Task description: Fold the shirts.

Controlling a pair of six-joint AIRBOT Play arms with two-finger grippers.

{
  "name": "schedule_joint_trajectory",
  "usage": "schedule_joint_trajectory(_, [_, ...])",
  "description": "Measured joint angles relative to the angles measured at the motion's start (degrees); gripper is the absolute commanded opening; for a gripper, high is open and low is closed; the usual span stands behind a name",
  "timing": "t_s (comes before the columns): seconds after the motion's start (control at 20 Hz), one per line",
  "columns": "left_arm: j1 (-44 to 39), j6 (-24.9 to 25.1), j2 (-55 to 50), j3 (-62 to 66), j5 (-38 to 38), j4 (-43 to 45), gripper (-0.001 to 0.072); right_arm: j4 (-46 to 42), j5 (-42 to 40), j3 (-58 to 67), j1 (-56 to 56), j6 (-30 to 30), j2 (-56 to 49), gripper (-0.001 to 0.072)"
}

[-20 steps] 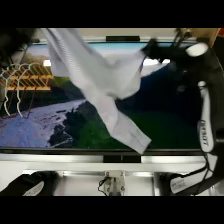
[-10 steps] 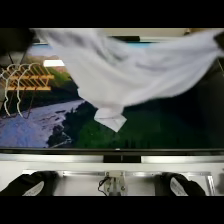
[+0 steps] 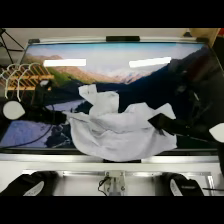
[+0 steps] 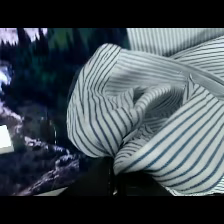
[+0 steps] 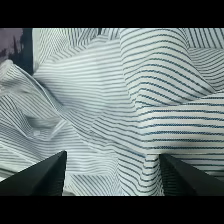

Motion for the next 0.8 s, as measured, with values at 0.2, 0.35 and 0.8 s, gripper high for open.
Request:
schedule_joint_trajectory(0.2, [0.0, -0.6, 3.7, -5.6, 0.2, 0.5, 0.0056, 1.3, -9.4, 7.4, 1.5, -1.0, -3.3, 0.0569])
schedule_joint_trajectory(0.35, [0.0, -1.0, 6.5, -6.9, 0.2, 0.5, 0.0056, 3.4, -11.4, 16.7, 2.5, -3.1, -13.5, 0.0598])
schedule_joint_trajectory(0.8, [0.0, -2.3, 12.2, -7.6, 0.2, -0.7, 0.0056, 4.1, -9.7, 40.8, 17.2, -4.4, -56.2, 0.0675])
